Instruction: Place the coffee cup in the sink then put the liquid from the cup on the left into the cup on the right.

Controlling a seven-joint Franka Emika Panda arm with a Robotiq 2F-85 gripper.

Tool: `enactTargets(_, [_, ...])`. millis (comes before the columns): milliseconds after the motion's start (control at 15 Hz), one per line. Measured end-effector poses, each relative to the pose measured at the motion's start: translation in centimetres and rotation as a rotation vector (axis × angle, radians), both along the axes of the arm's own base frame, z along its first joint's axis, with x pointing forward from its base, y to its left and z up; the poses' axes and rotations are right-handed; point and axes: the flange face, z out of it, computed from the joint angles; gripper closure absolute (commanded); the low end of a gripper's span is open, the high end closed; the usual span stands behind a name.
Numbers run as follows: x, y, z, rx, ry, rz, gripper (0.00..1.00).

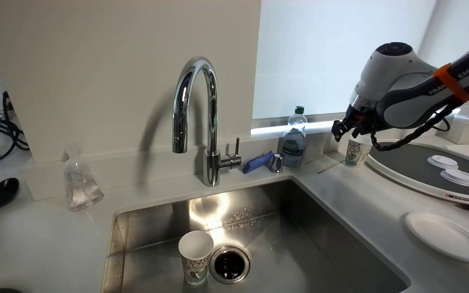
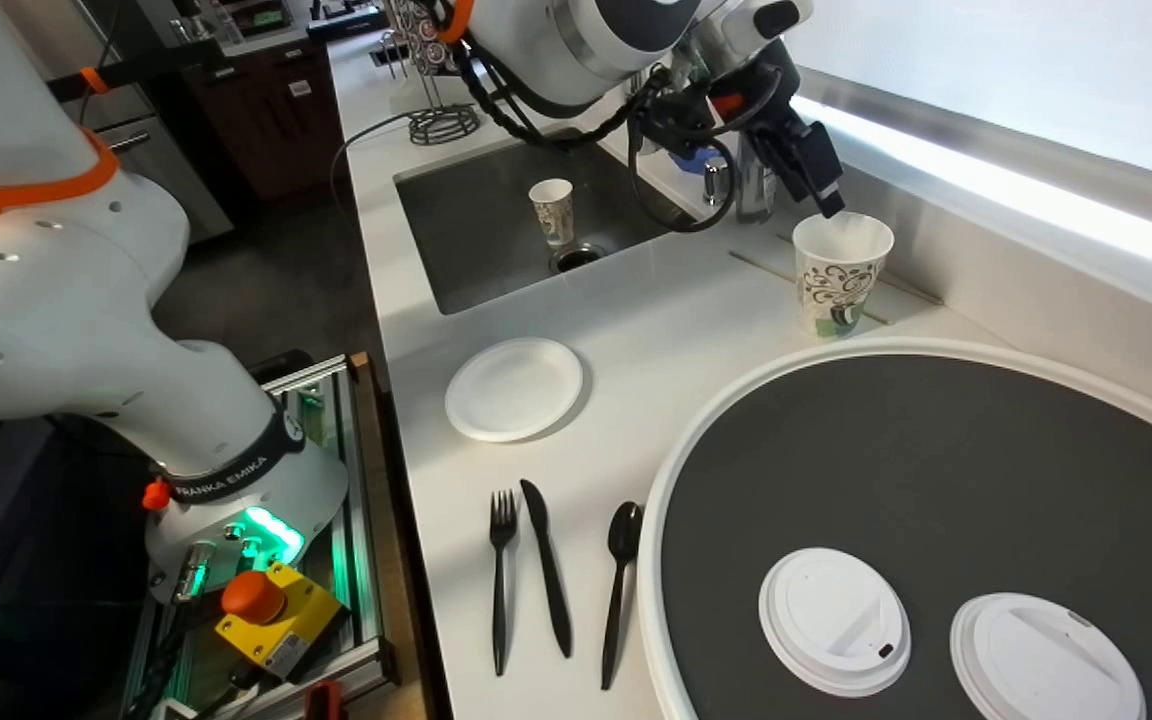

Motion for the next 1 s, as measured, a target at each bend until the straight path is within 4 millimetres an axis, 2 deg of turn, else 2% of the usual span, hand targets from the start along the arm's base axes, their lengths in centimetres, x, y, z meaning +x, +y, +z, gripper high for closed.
enactTargets(267, [0.0,-0.1,-0.2,0.002,0.002,-0.006,0.92])
enactTargets(333, [0.0,-0.2,-0.2,0.003,0.002,-0.010,0.51])
enactTargets(467, [0.0,-0.4,-0.3,0.004,0.004,-0.018,0.55])
enactTargets(533, [0.0,-0.6,-0.4,0.004,0.004,-0.022,0.49])
enactTargets(600, [0.0,-0.8,-0.4,0.004,0.005,-0.025,0.87])
enactTargets(733, [0.0,-1.0,-0.4,0.003,0.005,-0.029,0.89])
enactTargets(867, [-0.1,-1.2,-0.5,0.003,0.006,-0.032,1.00])
enactTargets(1000, [-0.2,-1.3,-0.6,0.003,0.009,-0.035,1.00])
